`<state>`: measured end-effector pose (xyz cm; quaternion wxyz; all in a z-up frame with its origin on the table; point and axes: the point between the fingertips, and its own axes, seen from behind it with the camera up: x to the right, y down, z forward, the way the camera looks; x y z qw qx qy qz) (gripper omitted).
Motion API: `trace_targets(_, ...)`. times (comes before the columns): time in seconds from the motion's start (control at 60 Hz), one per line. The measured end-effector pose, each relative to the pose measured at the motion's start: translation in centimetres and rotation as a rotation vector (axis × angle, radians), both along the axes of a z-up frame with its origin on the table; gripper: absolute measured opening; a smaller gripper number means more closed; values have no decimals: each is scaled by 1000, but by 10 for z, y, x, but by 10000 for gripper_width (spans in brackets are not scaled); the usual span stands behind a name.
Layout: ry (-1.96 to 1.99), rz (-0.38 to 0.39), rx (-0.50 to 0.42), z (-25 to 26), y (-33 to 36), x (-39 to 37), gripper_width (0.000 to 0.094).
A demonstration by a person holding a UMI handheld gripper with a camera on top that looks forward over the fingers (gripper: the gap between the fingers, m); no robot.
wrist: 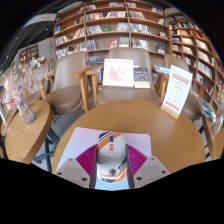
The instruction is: Arrange mouse
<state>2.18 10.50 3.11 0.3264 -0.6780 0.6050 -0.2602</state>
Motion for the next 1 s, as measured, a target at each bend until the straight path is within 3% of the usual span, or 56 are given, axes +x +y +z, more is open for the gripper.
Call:
trace_targets(0.183,46,-37,-34,-39,16,-5,442)
trace_targets(0.317,28,-70,-28,-41,15,-3,504)
trace_targets(0.35,29,-75,-18,-41,15,-4,538)
trace_targets(0.433,-5,-90,-4,-25,13,-8,766)
trace_targets(0.467,-19,-89,-11,-15,11,-12,802)
trace_targets(0.617,-136,-74,-34,50,-5,-61,861)
trace_targets(0.75,-219,-67,-54,96,-25,-137,859)
trace_targets(1.0,-263,-42,-90,118,-53,-261,855)
